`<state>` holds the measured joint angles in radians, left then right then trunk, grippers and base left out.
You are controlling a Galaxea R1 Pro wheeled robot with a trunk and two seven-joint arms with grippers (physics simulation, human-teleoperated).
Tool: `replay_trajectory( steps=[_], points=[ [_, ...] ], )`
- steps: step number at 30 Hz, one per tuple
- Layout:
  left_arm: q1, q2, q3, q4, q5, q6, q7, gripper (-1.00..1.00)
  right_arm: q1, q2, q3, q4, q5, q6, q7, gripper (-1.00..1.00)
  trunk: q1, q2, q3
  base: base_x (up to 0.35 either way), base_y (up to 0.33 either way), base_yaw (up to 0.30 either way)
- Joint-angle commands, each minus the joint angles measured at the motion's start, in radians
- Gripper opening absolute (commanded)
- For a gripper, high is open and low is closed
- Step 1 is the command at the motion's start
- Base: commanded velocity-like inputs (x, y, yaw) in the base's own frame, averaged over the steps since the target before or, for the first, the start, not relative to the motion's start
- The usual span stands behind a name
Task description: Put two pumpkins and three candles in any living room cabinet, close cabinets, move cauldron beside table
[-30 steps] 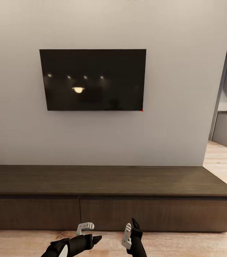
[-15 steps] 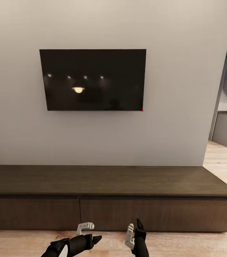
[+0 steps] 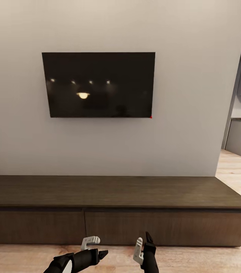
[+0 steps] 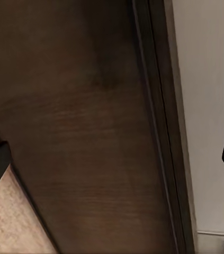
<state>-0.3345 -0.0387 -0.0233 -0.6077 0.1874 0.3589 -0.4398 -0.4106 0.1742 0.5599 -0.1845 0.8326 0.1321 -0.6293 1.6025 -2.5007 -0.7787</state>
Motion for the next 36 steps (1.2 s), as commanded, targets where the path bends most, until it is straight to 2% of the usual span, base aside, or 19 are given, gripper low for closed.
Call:
replay_trajectory(
  steps=[1, 4, 6, 9, 15, 21, 26, 29, 30, 32, 36],
  points=[
    [0.000, 0.000, -0.001, -0.001, 0.010, 0.009, 0.001, 1.00, -0.001, 0.000, 0.001, 0.000, 0.012, 0.010, -0.003, 1.00, 0.000, -0.001, -0.001, 0.000, 0.000, 0.000],
    [0.000, 0.000, -0.001, -0.001, 0.010, 0.009, 0.001, 1.00, -0.001, 0.000, 0.013, 0.000, 0.035, 0.010, -0.001, 1.00, 0.000, -0.001, -0.001, 0.000, 0.000, 0.000],
    [0.000, 0.000, -0.001, -0.001, 0.010, 0.009, 0.001, 1.00, -0.001, 0.000, 0.030, 0.000, 0.073, 0.011, 0.000, 1.00, 0.000, -0.001, -0.001, 0.000, 0.000, 0.000],
    [0.000, 0.000, -0.001, -0.001, 0.010, 0.009, 0.001, 1.00, -0.001, 0.000, 0.038, 0.000, 0.105, 0.012, 0.002, 1.00, 0.000, -0.001, -0.001, 0.000, 0.000, 0.000],
    [0.000, 0.000, -0.001, -0.001, 0.010, 0.009, 0.001, 1.00, -0.001, 0.000, 0.045, -0.001, 0.142, 0.013, 0.003, 1.00, 0.000, -0.001, -0.001, 0.000, 0.000, 0.000],
    [0.000, 0.000, -0.001, -0.001, 0.010, 0.009, 0.001, 1.00, -0.001, 0.000, 0.046, -0.002, 0.210, 0.014, 0.003, 1.00, 0.000, -0.001, -0.001, 0.000, 0.000, 0.000],
    [0.000, 0.000, -0.001, -0.001, 0.010, 0.009, 0.001, 1.00, -0.001, 0.000, 0.046, 0.000, 0.228, 0.013, 0.005, 1.00, 0.000, -0.001, -0.001, 0.000, 0.000, 0.000],
    [0.000, 0.000, -0.001, -0.001, 0.010, 0.009, 0.001, 1.00, -0.001, 0.000, 0.046, 0.005, 0.229, 0.009, 0.072, 1.00, 0.000, -0.001, -0.001, 0.000, 0.000, 0.000],
    [0.000, 0.000, -0.001, -0.001, 0.010, 0.009, 0.001, 1.00, -0.001, 0.000, 0.047, 0.006, 0.230, 0.007, 0.181, 1.00, 0.000, -0.001, -0.001, 0.000, 0.000, 0.000],
    [0.000, 0.000, -0.001, -0.001, 0.010, 0.009, 0.001, 1.00, -0.001, 0.000, 0.047, 0.005, 0.231, 0.006, 0.234, 1.00, 0.000, -0.001, -0.001, 0.000, 0.000, 0.000],
    [0.000, 0.000, -0.001, -0.001, 0.010, 0.009, 0.001, 1.00, -0.001, 0.000, 0.047, 0.002, 0.232, 0.005, 0.285, 1.00, 0.000, -0.001, -0.001, 0.000, 0.000, 0.000]
  ],
)
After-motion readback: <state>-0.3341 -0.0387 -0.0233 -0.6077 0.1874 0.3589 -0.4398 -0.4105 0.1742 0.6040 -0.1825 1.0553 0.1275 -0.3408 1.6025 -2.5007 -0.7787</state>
